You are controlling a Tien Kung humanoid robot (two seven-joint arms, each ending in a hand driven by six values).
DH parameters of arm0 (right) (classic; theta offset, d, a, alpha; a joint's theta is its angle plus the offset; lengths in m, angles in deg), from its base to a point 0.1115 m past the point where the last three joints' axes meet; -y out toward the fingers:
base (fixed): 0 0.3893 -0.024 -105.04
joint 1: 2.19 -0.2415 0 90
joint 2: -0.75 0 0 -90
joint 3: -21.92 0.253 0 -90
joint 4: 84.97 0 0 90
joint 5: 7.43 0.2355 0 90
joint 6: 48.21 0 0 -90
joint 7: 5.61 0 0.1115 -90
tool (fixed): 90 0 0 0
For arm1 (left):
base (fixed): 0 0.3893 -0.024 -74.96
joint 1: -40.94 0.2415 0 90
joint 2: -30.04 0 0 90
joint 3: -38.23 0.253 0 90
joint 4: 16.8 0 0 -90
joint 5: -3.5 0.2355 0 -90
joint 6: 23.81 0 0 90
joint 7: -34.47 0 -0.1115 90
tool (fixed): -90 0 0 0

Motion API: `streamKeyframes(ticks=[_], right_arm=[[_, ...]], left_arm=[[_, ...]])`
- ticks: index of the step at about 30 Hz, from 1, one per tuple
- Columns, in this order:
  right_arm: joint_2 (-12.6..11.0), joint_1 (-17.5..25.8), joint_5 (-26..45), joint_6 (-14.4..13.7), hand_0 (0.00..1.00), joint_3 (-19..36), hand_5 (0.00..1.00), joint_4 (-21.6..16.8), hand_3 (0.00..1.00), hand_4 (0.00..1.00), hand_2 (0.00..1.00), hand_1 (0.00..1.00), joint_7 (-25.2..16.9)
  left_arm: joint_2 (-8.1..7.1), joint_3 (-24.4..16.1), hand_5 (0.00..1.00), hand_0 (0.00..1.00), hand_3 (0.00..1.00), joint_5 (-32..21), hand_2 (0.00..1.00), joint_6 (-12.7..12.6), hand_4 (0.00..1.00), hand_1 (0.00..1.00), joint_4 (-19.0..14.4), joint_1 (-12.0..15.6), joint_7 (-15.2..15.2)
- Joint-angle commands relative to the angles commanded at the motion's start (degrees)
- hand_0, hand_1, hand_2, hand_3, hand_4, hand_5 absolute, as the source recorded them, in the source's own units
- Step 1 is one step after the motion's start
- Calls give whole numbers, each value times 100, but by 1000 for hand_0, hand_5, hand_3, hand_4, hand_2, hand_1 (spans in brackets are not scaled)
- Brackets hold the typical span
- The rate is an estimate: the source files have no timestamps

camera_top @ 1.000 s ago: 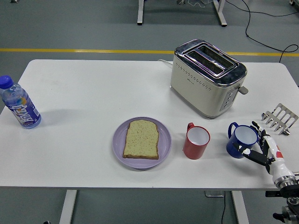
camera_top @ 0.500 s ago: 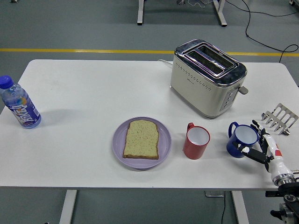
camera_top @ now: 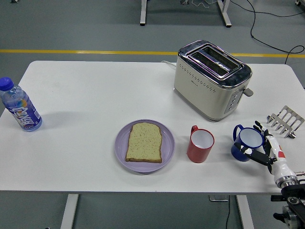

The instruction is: Pick up the cup,pour liquid into bread,place the cup on the desk

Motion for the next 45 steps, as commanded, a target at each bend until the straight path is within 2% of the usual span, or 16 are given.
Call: streamKeyframes(ticks=[15, 29, 30, 41, 42, 45], right_arm=[[43, -137, 25, -53, 998, -116, 209, 165, 992, 985, 930, 835, 20], [57, -225, 332, -125, 986, -269, 202, 328, 982, 979, 923, 811, -76], [56, -226, 347, -128, 957, -277, 208, 332, 966, 978, 904, 778, -79], [45, -255, 692, -299, 922, -392, 200, 384, 928, 966, 871, 761, -277], [44, -258, 714, -308, 870, -400, 198, 390, 897, 959, 807, 728, -287], [44, -273, 802, -311, 870, -434, 198, 427, 897, 959, 807, 728, -303]], left_arm=[[-8, 59, 998, 690, 611, -84, 773, 1, 396, 756, -4, -8, 21], [-5, 72, 998, 690, 611, -103, 773, -3, 396, 756, -7, -13, 23], [-4, 72, 998, 690, 611, -101, 773, -4, 396, 756, -7, -13, 23], [-10, 95, 998, 690, 611, -137, 773, -6, 396, 756, -9, -26, 33], [-9, 95, 998, 690, 611, -137, 773, -7, 396, 756, -10, -27, 33], [-10, 98, 998, 690, 611, -142, 773, -7, 396, 756, -11, -29, 33]])
